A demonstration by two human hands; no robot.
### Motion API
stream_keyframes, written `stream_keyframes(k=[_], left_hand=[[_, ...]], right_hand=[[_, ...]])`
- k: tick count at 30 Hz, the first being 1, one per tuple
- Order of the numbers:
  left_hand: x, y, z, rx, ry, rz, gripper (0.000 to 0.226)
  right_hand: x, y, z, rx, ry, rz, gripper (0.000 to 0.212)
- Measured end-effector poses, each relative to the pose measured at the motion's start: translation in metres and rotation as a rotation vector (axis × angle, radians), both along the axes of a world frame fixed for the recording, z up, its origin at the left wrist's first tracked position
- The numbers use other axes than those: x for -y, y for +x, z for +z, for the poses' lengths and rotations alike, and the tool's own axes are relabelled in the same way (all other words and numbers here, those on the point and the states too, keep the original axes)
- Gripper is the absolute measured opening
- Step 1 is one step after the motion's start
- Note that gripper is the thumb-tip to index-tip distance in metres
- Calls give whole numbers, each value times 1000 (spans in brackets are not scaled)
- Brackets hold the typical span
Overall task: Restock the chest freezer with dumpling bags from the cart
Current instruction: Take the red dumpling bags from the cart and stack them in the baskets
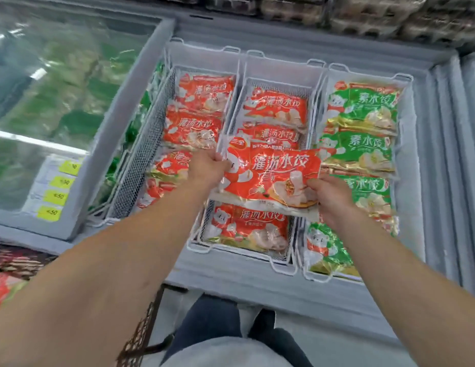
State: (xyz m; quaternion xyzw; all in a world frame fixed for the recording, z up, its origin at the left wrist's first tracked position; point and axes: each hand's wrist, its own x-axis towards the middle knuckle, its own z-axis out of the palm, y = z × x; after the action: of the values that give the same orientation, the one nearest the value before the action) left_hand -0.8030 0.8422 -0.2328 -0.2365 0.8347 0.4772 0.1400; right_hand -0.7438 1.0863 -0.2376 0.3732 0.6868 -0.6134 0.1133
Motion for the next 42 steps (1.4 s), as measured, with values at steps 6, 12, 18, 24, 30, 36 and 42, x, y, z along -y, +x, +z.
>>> stream_keyframes(k=[6, 12, 18, 24, 30, 36, 42], left_hand=[[10, -31, -62, 181, -69, -171, 32], [2, -62, -94, 256, -108, -209, 21], [-9, -85, -112, 107, -432, -512, 31], [-32, -86, -159, 93, -469, -1006, 81], [-26, -66, -196, 167, -540, -1108, 90], [-33, -56, -192, 239, -500, -998, 91], [-24, -60, -195, 285, -483, -1005, 99]], right_hand=[[21, -22, -53, 197, 13, -37, 9], [22, -54, -77, 307, 125, 13, 15], [24, -81, -88, 361, 434, 365, 40], [40, -103, -131, 276, 599, 816, 81], [45, -104, -161, 396, 638, 1039, 85], [43, -102, -163, 340, 640, 1040, 82], [41, -98, -167, 324, 637, 1062, 98]])
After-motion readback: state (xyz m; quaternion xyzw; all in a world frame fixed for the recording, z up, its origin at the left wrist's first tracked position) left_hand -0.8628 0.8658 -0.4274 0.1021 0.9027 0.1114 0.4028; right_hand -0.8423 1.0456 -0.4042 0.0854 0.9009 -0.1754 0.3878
